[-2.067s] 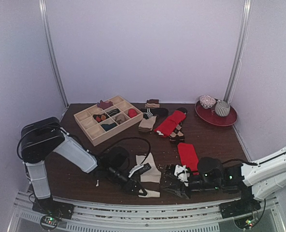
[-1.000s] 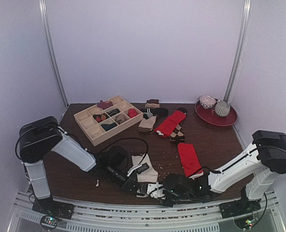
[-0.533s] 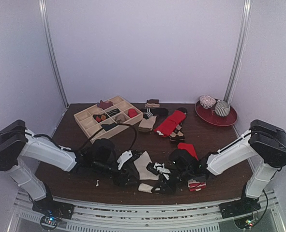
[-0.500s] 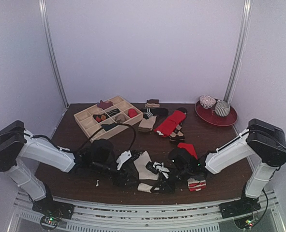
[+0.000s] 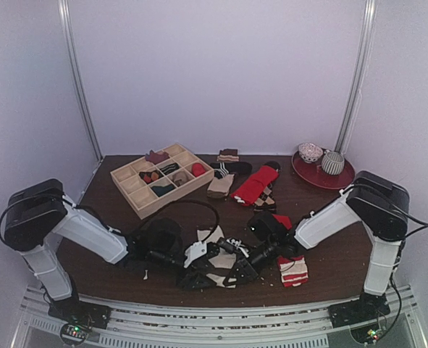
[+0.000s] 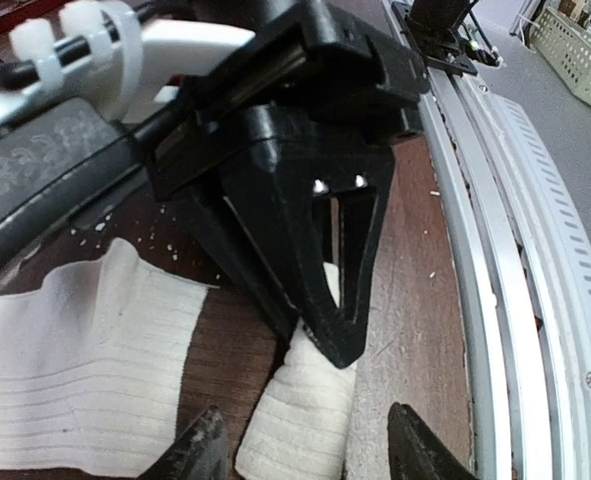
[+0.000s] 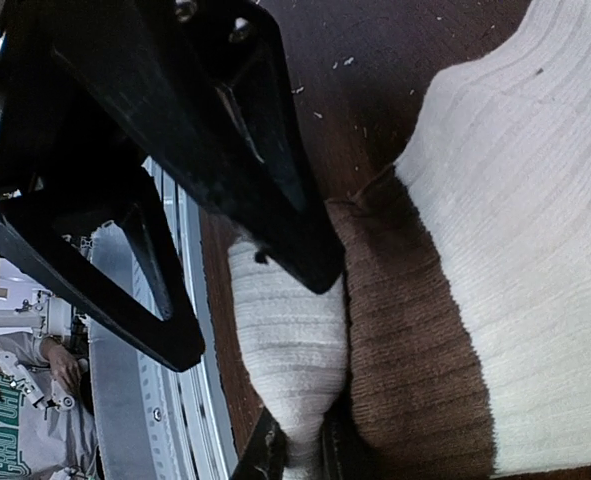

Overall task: Roll the socks
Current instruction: Roll a pair of socks at the center of the board.

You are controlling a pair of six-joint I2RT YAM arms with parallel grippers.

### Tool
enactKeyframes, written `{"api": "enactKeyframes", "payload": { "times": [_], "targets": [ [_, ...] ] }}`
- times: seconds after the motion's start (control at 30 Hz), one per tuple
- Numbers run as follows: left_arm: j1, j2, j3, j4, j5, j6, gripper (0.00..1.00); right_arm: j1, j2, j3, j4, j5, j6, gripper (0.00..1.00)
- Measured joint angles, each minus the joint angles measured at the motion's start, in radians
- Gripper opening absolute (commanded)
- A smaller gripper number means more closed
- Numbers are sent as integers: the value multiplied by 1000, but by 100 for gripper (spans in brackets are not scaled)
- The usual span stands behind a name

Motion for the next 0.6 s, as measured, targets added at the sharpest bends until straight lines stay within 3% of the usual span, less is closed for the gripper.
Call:
{"api": "enactKeyframes", "payload": {
  "times": [0.13,0.3,0.4,0.5,0.6],
  "targets": [
    [-6,35,21,-22,3,19,50,-10,10,7,-16,-29,0,4],
    [-13,49,21,-35,3,31,38,-23,24,20,-44,-65,-4,4],
    [-13,52,18,-33,2,31,24,-26,28,27,-58,-75,-4,5],
    [-13,60,18,-25,4,24,2,-27,29,31,-69,-77,-3,6],
    [-12,69,19,-13,20,21,0,-28,29,34,-81,-78,0,8]
  ]
}}
